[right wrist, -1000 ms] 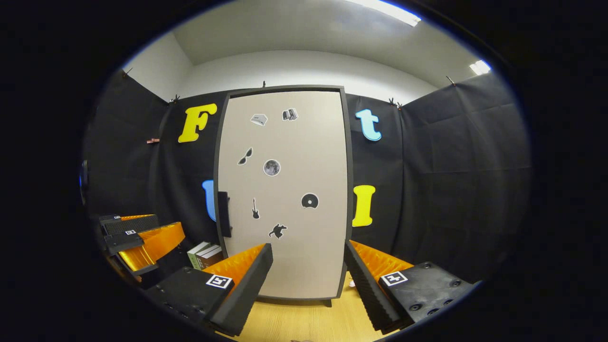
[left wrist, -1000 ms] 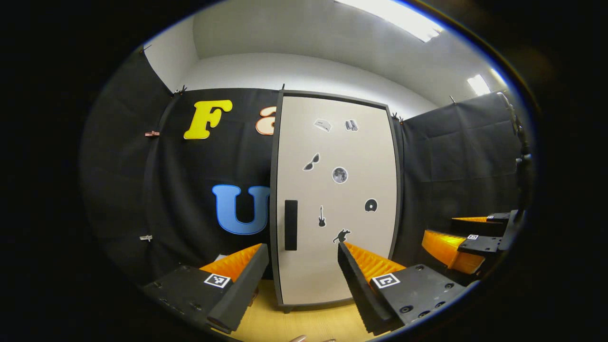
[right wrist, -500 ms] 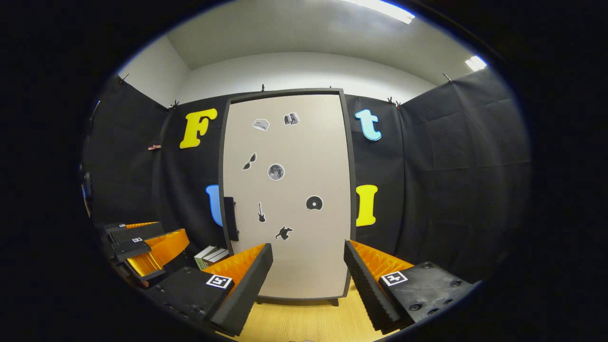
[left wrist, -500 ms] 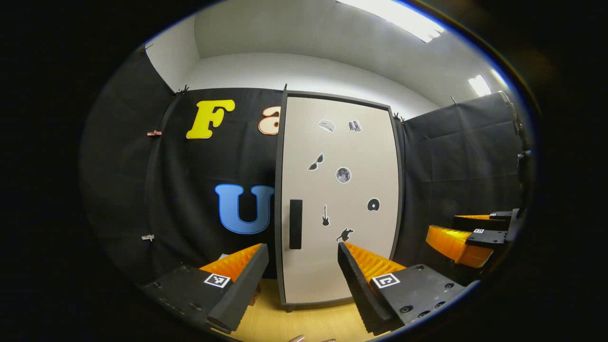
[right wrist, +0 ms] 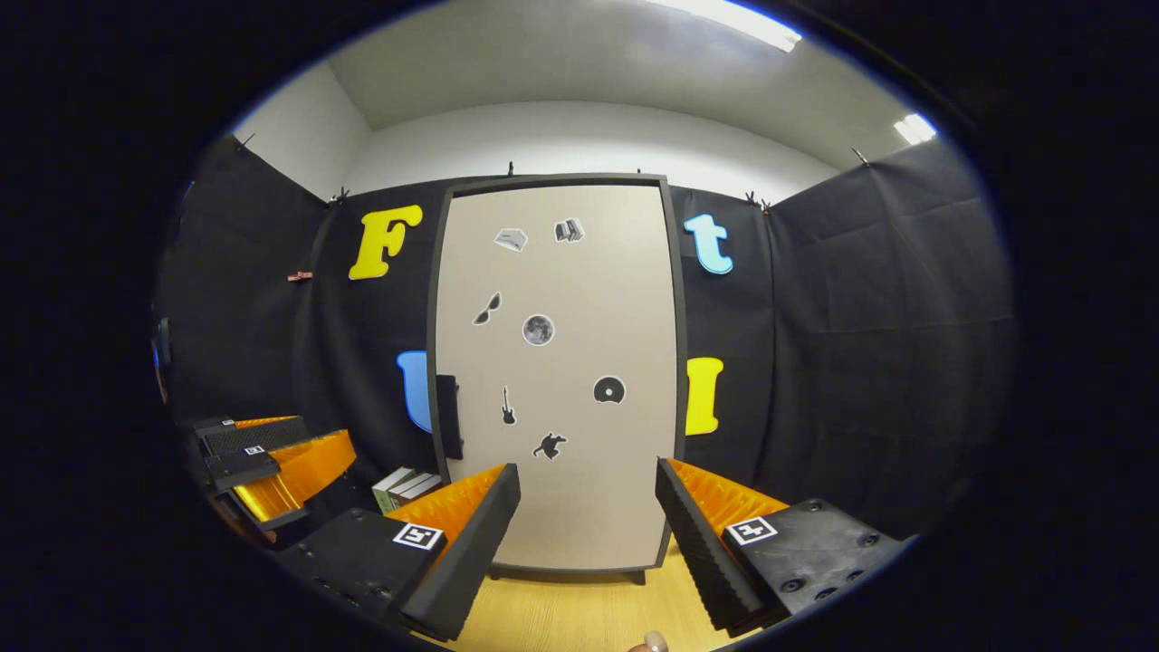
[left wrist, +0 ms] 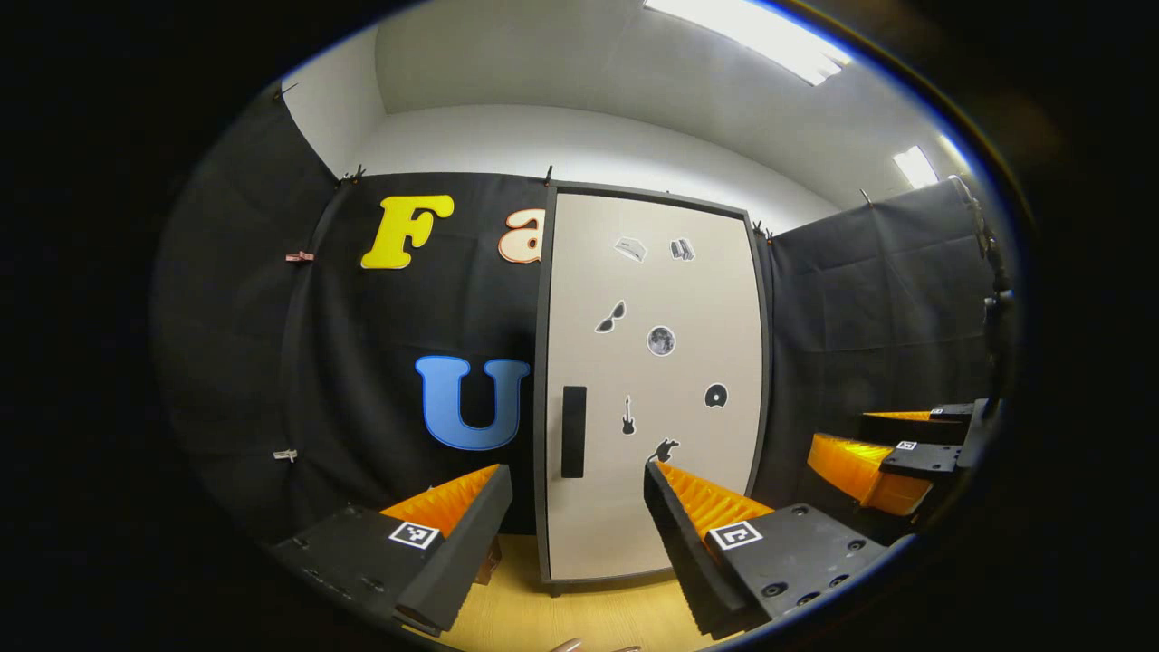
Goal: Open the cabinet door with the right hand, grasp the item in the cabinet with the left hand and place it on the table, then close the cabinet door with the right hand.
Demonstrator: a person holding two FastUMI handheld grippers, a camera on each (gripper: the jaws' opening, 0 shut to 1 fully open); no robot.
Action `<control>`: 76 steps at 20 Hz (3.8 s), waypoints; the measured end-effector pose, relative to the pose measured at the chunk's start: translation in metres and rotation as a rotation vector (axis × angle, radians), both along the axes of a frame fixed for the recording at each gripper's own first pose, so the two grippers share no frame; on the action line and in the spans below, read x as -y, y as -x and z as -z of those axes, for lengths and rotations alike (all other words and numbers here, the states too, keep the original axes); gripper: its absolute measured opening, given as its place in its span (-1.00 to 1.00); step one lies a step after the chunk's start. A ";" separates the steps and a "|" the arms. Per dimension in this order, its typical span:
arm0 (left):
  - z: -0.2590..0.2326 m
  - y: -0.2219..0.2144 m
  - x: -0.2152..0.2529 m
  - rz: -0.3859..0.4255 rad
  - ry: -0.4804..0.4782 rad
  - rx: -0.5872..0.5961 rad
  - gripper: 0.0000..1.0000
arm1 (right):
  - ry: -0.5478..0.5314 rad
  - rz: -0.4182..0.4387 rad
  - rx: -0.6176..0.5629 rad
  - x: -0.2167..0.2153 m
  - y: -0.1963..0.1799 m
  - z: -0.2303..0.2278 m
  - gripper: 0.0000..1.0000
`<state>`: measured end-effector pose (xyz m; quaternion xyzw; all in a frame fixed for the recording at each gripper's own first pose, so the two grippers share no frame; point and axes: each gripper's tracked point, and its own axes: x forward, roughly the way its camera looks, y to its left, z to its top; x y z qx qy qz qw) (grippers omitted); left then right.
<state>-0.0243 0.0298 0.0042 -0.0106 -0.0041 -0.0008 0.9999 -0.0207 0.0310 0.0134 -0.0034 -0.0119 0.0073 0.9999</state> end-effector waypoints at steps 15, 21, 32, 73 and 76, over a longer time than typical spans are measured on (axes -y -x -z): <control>0.009 0.010 -0.046 0.022 -0.027 -0.020 0.85 | 0.010 -0.036 0.029 -0.055 -0.015 0.000 0.94; 0.003 -0.003 -0.068 -0.052 -0.026 0.010 0.85 | -0.026 -0.092 0.046 -0.081 -0.065 0.005 0.94; 0.026 -0.022 -0.125 -0.226 0.006 -0.017 0.84 | -0.075 -0.248 0.038 -0.169 -0.157 0.044 0.96; 0.055 0.016 -0.177 -0.255 0.058 -0.087 0.85 | -0.039 -0.257 -0.024 -0.203 -0.193 0.074 -0.88; 0.051 0.023 -0.171 -0.239 0.046 -0.082 0.85 | -0.051 -0.265 -0.028 -0.198 -0.187 0.073 -0.88</control>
